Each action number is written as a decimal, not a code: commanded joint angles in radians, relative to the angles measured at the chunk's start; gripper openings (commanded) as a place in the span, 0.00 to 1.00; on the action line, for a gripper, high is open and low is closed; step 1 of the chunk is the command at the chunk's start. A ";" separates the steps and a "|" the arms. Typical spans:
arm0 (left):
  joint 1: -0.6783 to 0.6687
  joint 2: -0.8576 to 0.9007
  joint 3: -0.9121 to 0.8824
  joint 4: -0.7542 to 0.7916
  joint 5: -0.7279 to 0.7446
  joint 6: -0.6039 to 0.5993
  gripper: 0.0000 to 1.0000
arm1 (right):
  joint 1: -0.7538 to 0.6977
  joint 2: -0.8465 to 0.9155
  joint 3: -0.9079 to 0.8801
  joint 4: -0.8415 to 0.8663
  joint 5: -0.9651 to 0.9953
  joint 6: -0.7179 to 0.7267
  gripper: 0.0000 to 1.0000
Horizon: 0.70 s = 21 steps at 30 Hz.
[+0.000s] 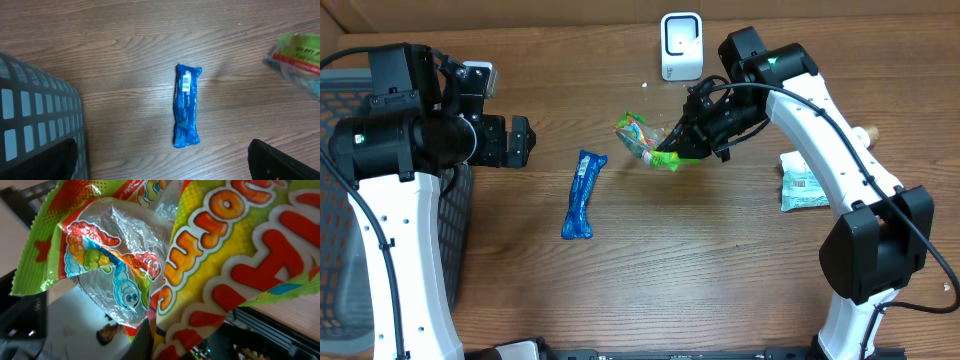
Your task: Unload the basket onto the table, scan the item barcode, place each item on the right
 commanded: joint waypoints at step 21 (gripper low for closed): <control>0.000 0.004 0.006 0.003 0.008 0.005 1.00 | 0.046 -0.002 -0.050 -0.296 0.065 -0.742 0.03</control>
